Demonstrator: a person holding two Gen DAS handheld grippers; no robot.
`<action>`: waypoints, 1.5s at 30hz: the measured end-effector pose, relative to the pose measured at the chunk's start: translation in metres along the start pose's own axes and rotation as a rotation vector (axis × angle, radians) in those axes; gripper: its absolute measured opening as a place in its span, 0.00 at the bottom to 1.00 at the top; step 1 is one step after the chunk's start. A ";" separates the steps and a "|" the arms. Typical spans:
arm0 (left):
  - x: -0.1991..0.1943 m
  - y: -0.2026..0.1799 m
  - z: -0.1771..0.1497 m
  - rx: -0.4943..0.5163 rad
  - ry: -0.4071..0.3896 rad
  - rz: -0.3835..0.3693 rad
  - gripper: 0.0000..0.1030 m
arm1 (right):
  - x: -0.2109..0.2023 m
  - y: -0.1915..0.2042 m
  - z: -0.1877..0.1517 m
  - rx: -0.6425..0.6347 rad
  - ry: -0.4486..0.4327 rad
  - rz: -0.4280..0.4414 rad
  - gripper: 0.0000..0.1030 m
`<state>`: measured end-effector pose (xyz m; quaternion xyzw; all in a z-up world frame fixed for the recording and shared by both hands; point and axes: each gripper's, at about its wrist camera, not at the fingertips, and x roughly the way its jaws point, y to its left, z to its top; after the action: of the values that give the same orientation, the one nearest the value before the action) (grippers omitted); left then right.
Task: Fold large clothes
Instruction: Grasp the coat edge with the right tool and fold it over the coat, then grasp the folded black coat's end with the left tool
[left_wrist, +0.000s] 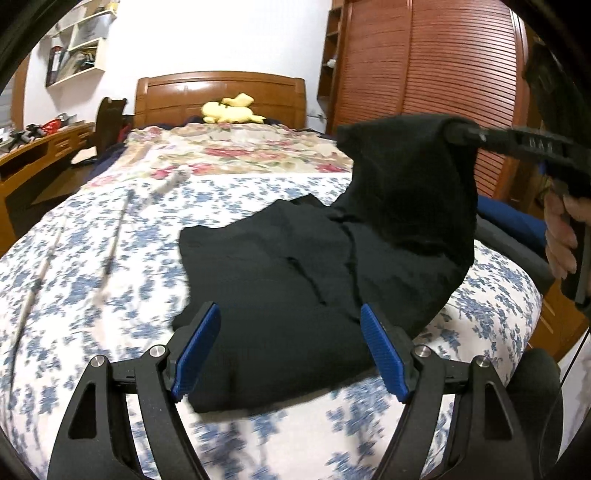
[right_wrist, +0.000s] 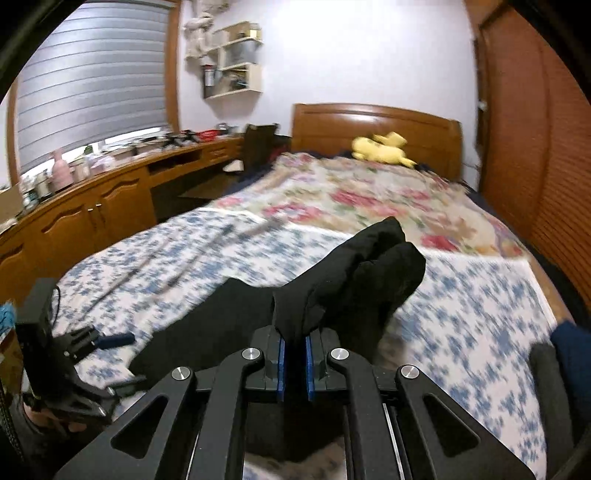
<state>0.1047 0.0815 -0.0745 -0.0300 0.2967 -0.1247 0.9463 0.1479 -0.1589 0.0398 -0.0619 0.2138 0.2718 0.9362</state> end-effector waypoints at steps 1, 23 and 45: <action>-0.004 0.005 -0.002 -0.004 -0.004 0.007 0.76 | 0.004 0.008 0.004 -0.011 -0.004 0.015 0.07; -0.025 0.064 -0.016 -0.091 -0.016 0.109 0.76 | 0.114 0.052 -0.033 -0.058 0.244 0.236 0.15; -0.016 -0.002 0.006 -0.029 -0.085 0.064 0.76 | 0.076 -0.056 -0.073 0.052 0.217 0.104 0.52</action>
<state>0.0949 0.0831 -0.0607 -0.0394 0.2589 -0.0888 0.9610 0.2087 -0.1865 -0.0587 -0.0555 0.3237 0.3061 0.8935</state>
